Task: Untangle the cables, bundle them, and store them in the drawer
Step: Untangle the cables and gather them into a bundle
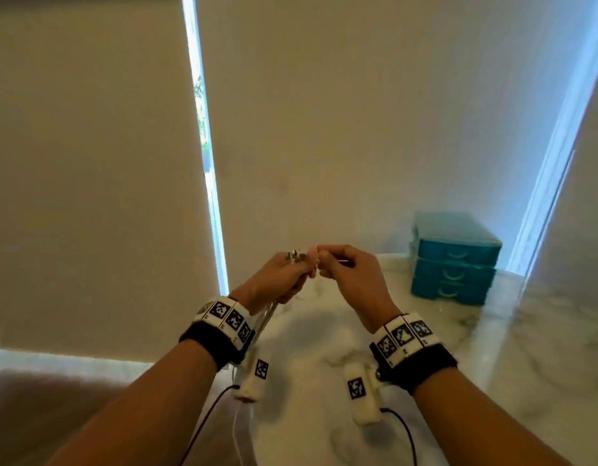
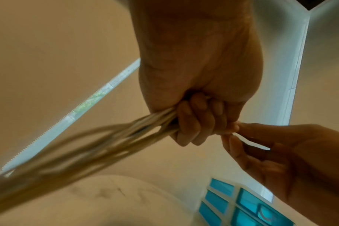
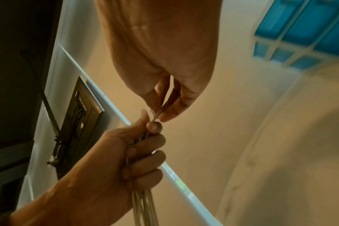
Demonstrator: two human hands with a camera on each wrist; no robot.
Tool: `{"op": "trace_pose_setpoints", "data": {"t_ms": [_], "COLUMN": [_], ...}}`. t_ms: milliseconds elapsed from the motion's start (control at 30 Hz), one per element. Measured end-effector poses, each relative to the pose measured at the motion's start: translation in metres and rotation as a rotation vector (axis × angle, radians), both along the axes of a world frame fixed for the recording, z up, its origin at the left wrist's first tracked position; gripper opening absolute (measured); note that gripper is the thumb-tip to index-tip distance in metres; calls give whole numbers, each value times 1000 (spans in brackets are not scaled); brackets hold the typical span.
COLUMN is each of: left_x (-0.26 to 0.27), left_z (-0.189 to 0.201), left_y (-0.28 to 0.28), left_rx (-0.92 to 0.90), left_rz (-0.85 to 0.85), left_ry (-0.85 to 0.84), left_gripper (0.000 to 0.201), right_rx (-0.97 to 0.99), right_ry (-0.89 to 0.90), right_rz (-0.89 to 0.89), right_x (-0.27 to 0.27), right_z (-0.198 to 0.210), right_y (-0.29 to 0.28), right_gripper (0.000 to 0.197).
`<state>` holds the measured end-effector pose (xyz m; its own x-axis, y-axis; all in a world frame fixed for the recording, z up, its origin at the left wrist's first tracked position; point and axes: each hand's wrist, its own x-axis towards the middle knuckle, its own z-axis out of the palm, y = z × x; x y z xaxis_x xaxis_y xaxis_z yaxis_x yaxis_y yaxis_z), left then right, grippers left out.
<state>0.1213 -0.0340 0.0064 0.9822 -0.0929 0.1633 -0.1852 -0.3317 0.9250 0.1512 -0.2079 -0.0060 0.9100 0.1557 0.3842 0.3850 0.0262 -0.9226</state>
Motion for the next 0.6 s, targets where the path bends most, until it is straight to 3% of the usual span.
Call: {"op": "trace_pose_setpoints", "data": {"t_ms": [100, 300, 467, 600], "left_x": [22, 47, 55, 56], "left_z": [-10, -21, -10, -1], "left_y": [-33, -78, -114, -145], "left_rx": [38, -18, 71, 140], "left_rz": [-84, -92, -117, -120], "left_ry": [56, 70, 243, 265], "left_gripper": [44, 52, 74, 85], "right_rx": [-27, 22, 130, 356], "right_ry": [-7, -55, 73, 224], "right_rz": [-99, -242, -246, -293], "right_x": [3, 8, 8, 10], "right_z": [-11, -37, -56, -68], "right_y": [-37, -71, -98, -127], "right_gripper": [12, 21, 32, 29]}}
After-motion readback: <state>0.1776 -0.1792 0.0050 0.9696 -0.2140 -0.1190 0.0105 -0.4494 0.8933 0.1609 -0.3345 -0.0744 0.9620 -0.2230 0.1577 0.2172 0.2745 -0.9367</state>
